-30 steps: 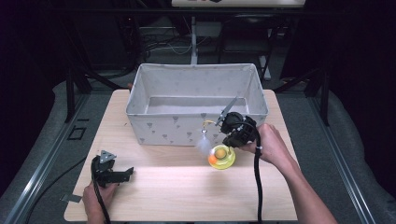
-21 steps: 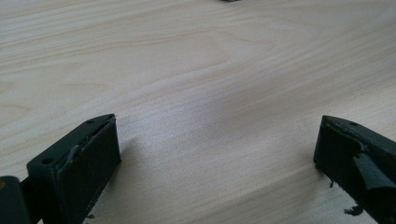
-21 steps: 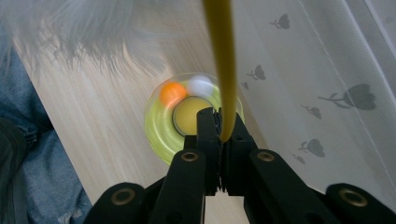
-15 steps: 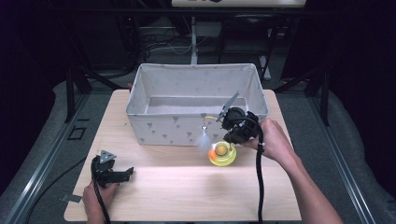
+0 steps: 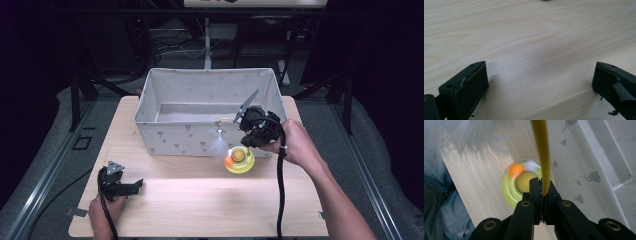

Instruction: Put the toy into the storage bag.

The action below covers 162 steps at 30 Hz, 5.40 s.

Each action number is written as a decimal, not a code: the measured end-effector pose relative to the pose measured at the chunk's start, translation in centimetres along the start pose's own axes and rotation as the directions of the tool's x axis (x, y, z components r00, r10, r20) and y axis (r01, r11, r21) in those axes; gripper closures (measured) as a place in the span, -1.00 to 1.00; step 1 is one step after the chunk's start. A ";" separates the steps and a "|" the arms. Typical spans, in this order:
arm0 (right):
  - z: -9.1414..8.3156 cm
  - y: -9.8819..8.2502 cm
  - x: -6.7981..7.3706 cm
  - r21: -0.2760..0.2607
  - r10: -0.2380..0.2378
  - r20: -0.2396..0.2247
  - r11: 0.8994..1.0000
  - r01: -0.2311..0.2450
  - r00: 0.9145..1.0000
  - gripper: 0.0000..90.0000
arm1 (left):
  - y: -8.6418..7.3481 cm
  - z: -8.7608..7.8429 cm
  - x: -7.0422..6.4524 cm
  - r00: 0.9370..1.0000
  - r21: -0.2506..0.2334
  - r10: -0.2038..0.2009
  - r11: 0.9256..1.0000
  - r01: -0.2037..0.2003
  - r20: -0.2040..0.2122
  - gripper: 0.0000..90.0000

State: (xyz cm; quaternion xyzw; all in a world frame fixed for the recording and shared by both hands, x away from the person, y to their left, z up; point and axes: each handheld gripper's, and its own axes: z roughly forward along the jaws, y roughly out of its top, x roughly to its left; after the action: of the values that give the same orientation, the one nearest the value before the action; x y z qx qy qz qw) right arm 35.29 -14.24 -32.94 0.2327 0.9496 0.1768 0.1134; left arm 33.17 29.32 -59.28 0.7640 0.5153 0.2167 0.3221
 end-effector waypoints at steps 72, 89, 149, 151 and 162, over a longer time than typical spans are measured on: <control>-9.1 5.0 -6.6 -0.068 0.093 0.112 0.994 -0.086 0.989 0.96 | 0.0 0.0 0.1 1.000 0.007 -0.003 1.000 0.003 0.000 -0.99; -9.0 4.6 -9.9 -0.086 0.198 0.149 0.979 -0.187 0.969 0.96 | 0.0 0.0 0.1 1.000 0.007 -0.004 1.000 0.004 -0.001 -0.99; 0.6 -0.6 -15.8 -0.005 0.443 0.151 0.895 -0.447 0.884 0.95 | 0.0 0.0 0.1 1.000 0.006 -0.005 1.000 0.005 -0.001 -0.99; 0.8 -0.9 -15.7 -0.001 0.439 0.151 0.896 -0.444 0.886 0.95 | 0.0 0.0 0.1 1.000 0.006 -0.005 1.000 0.005 -0.002 -0.99; 2.1 -2.4 -15.8 0.027 0.458 0.144 0.884 -0.466 0.877 0.95 | 0.1 0.0 0.1 1.000 0.007 -0.004 1.000 0.004 -0.001 -0.99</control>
State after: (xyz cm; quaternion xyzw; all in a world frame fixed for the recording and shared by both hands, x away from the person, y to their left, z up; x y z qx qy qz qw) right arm 48.68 -23.26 -33.72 0.4669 0.8620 0.1538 0.1239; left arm 33.19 29.37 -59.21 0.7641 0.5177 0.2147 0.3195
